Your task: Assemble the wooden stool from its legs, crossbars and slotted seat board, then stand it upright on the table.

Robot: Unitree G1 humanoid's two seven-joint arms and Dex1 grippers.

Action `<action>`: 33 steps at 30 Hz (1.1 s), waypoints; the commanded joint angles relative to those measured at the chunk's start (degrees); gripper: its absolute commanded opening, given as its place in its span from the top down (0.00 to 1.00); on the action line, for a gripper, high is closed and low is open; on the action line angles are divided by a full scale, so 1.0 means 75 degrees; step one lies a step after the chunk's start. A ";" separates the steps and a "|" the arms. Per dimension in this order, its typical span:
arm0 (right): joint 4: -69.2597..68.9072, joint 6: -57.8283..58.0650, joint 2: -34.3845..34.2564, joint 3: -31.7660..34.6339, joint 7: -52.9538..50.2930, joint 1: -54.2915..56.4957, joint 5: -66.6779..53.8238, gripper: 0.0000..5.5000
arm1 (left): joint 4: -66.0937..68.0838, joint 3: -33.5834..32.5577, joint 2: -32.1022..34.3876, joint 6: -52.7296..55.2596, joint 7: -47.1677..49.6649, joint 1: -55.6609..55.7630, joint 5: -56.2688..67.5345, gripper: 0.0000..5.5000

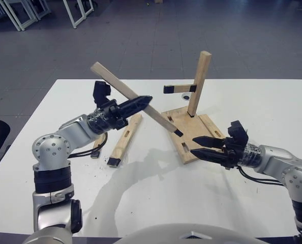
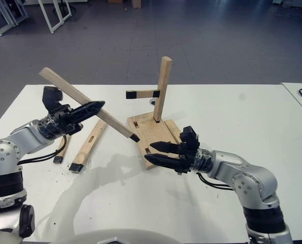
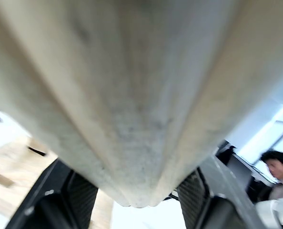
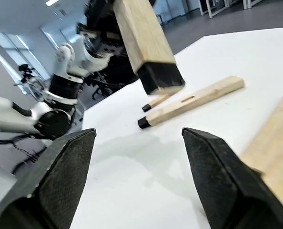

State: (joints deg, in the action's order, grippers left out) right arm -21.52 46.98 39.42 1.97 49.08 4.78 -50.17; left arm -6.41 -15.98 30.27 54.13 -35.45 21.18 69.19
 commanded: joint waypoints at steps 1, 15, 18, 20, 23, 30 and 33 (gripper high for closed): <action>0.0971 -0.0935 0.0174 -0.0343 -0.0717 0.0666 0.1823 0.39 | 0.0237 0.0135 0.0230 -0.1091 -0.0345 0.0195 -0.1307 0.63; 0.3269 -0.2393 -0.0171 -0.3362 -0.1732 0.1805 0.6771 0.39 | 0.0079 0.0927 -0.0153 -0.2021 -0.0709 -0.0341 -0.3008 0.63; 0.2947 -0.2946 0.0347 -0.4039 -0.0787 0.1917 0.7405 0.39 | 0.0020 0.1353 0.0056 -0.2305 -0.1012 -0.0467 -0.3657 0.63; 0.2729 -0.3133 0.0550 -0.4103 -0.0499 0.1812 0.7568 0.39 | -0.0078 0.1577 0.0064 -0.2492 -0.1091 -0.0598 -0.4002 0.63; 0.2328 -0.3073 0.0716 -0.3966 -0.0435 0.1393 0.7673 0.39 | -0.0350 0.1792 0.0006 -0.2693 -0.1080 -0.1084 -0.4378 0.63; 0.1563 -0.2759 0.0795 -0.3760 -0.0453 0.0780 0.7804 0.39 | -0.0647 0.1815 -0.0373 -0.2688 -0.0788 -0.1781 -0.4420 0.63; 0.1400 -0.2789 0.0822 -0.3807 -0.0426 0.0657 0.7971 0.39 | -0.0637 0.1635 -0.0580 -0.2569 -0.0661 -0.1720 -0.4140 0.63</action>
State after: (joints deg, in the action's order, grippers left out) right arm -11.78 24.57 45.03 -23.87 43.49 12.95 8.41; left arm -11.42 -2.63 26.67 33.73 -41.26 8.52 37.29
